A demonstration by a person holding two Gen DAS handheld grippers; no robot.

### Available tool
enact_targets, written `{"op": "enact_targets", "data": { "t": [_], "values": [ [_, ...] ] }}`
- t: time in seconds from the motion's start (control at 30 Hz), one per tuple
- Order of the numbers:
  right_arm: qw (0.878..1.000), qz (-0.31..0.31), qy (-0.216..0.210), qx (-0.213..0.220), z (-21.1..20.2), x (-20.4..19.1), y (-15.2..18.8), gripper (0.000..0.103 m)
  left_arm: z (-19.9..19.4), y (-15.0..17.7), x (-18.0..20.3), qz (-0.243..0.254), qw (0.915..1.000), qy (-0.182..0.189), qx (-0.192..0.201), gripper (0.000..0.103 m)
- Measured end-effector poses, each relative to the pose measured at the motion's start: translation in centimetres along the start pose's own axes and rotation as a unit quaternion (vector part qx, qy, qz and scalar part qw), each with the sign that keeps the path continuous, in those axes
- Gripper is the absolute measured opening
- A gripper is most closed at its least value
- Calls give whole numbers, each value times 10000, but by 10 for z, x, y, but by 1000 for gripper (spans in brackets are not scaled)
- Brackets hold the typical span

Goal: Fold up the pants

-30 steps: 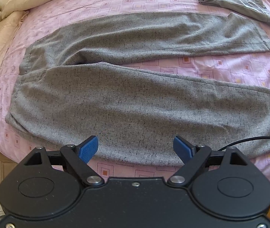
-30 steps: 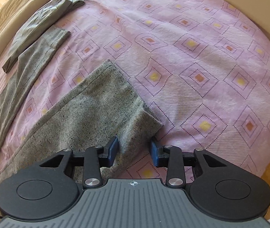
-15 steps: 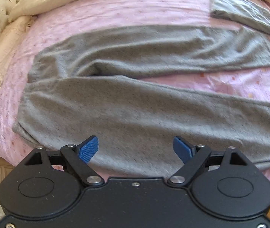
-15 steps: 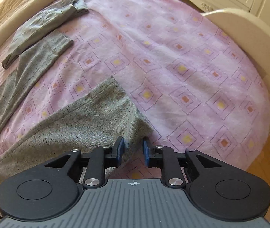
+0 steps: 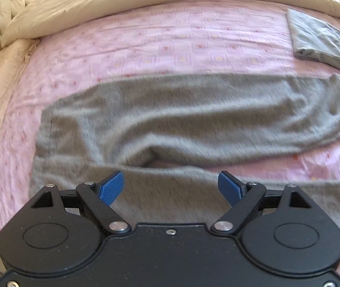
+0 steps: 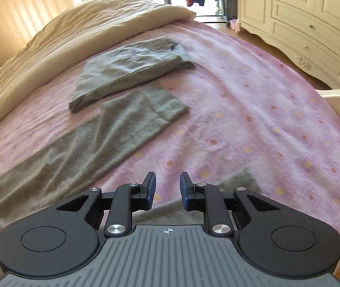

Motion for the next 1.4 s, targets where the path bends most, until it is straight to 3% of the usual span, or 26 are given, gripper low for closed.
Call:
{"op": "enact_targets", "data": {
  "t": [0.1, 0.33, 0.47, 0.73, 0.87, 0.93, 0.97, 1.17, 1.4],
  "values": [
    [9992, -295, -105, -251, 23, -36, -18, 21, 12, -25, -11, 9, 9999, -83, 77, 80],
    [9967, -728, -73, -339, 85, -104, -77, 21, 43, -72, -21, 46, 9997, -219, 38, 80],
    [9974, -592, 15, -411, 124, -127, -110, 21, 59, -88, -25, -21, 9998, -167, -53, 80],
    [9910, -145, 1062, -801, 208, -140, -150, 21, 84, -105, -28, -11, 9996, -161, -230, 80],
    [9777, -215, 1578, -1368, 232, -132, -135, 21, 95, -107, -33, -100, 9993, -134, -344, 80],
    [9785, -104, 1439, -1472, 225, -127, -124, 18, 100, -107, -34, -165, 9990, -53, -408, 80],
    [9807, -100, 1333, -1428, 218, -124, -119, 7, 102, -108, -35, -191, 9989, -29, -428, 80],
    [9897, 209, 871, -1120, 151, -88, -81, 3, 109, -115, -30, -308, 9982, 235, -459, 80],
    [9868, 828, 715, -1195, 101, -62, -20, 3, 127, -132, -23, -761, 9921, 720, -697, 82]
  ]
}}
Point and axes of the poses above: each gripper's, at about its wrist camera, not at the fingertips, and z roughly the way its jaws point, x to its right, y to its underside, the point moved 8 cm from there along z, roughly the way its jaws point
